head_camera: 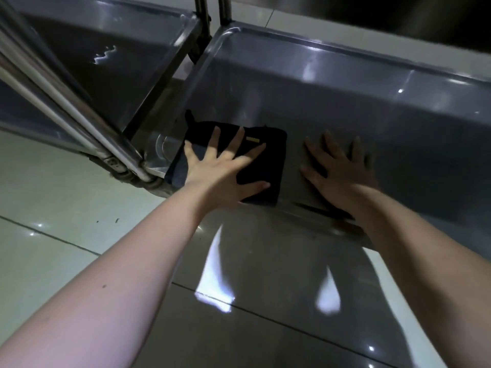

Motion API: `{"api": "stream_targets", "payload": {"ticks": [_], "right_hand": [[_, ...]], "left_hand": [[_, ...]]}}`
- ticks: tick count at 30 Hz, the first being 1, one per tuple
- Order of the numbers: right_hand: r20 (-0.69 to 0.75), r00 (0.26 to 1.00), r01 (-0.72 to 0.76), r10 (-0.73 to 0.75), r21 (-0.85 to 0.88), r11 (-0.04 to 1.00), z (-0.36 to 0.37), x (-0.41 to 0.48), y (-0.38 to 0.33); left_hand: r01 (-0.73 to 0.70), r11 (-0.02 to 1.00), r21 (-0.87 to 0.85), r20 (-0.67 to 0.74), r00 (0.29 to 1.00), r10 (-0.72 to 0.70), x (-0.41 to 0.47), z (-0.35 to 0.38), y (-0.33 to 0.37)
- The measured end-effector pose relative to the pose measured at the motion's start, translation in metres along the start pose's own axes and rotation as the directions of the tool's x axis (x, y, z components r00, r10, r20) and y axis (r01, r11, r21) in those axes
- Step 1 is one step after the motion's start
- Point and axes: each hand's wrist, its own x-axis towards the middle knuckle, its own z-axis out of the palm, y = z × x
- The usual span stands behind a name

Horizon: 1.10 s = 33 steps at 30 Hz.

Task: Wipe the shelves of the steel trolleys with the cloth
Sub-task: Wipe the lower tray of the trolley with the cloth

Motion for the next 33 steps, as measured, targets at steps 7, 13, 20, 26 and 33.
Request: {"api": "stream_targets", "payload": {"ticks": [7,13,20,26,33], "right_hand": [[0.033,0.942,-0.335,0.334,0.119,0.935,-0.010,-0.059,0.178],[-0.026,0.932,-0.357,0.361,0.087,0.930,0.005,-0.065,0.184],[-0.041,0.926,-0.372,0.376,0.067,0.926,0.005,-0.061,0.181],[-0.020,0.929,-0.369,0.369,0.017,0.929,0.001,-0.063,0.186],[0.131,0.933,-0.331,0.336,0.681,0.653,-0.037,-0.065,0.191]], "left_hand": [[0.033,0.999,-0.003,0.064,0.997,-0.033,-0.007,-0.007,0.004],[-0.010,0.999,0.041,0.042,0.999,0.008,0.022,0.009,0.065],[0.091,0.996,-0.005,-0.009,0.996,-0.091,0.108,-0.002,0.144],[-0.107,0.992,0.060,0.001,0.994,0.107,0.047,0.019,0.203],[-0.108,0.993,0.042,0.117,0.988,0.103,0.004,0.027,0.285]]}}
